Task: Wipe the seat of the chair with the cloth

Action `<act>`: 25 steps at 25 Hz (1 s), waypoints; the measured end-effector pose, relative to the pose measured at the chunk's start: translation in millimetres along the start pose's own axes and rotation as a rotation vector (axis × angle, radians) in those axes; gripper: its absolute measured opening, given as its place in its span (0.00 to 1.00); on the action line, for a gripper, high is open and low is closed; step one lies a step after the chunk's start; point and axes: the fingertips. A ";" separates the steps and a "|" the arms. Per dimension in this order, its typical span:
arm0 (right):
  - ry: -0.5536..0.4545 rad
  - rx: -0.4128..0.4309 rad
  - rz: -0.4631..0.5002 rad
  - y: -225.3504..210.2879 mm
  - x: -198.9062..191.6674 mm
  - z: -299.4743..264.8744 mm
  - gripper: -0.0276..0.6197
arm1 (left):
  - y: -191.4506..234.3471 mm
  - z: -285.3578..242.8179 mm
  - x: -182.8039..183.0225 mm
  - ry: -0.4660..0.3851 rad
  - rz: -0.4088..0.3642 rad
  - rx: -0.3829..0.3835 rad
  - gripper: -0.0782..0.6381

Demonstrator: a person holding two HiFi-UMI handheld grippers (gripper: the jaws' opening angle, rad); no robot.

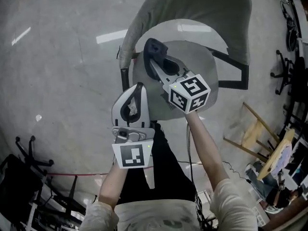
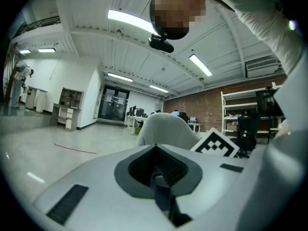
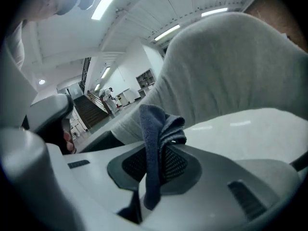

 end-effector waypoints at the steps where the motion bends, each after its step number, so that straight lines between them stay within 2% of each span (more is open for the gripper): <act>1: 0.020 0.009 -0.019 -3.3 -8.5 -8.1 0.13 | -2.6 1.4 -5.0 0.002 -0.020 -0.008 0.13; 3: 0.055 0.025 -0.058 -7.4 -24.2 -21.8 0.13 | -8.2 3.3 -8.0 -0.004 -0.076 -0.024 0.13; 5: 0.083 0.037 -0.100 -8.2 -37.4 -33.0 0.13 | -9.5 4.1 -6.3 -0.011 -0.099 -0.025 0.13; 12: 0.168 0.102 -0.216 -1.2 -66.3 -57.1 0.13 | -9.4 5.2 -0.9 -0.031 -0.076 0.005 0.13; 16: 0.230 0.092 -0.280 -10.2 -86.6 -71.9 0.13 | -6.9 4.3 -5.1 -0.020 -0.081 0.014 0.13; 19: 0.295 0.063 -0.279 -20.6 -100.7 -80.9 0.13 | -1.0 4.2 -6.3 -0.011 -0.068 0.047 0.13; 22: 0.372 0.038 -0.234 -32.8 -109.7 -84.1 0.13 | 3.2 2.4 -5.1 -0.011 -0.032 0.091 0.13; 25: 0.425 0.029 -0.194 -41.9 -111.6 -83.2 0.13 | -1.5 0.3 -4.0 -0.012 -0.007 0.104 0.13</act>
Point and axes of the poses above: the fingertips, and each gripper's own axes: z backward along the fingers, y to its left, x out of its top, and after that the axes turned 1 degree about -y, right-handed
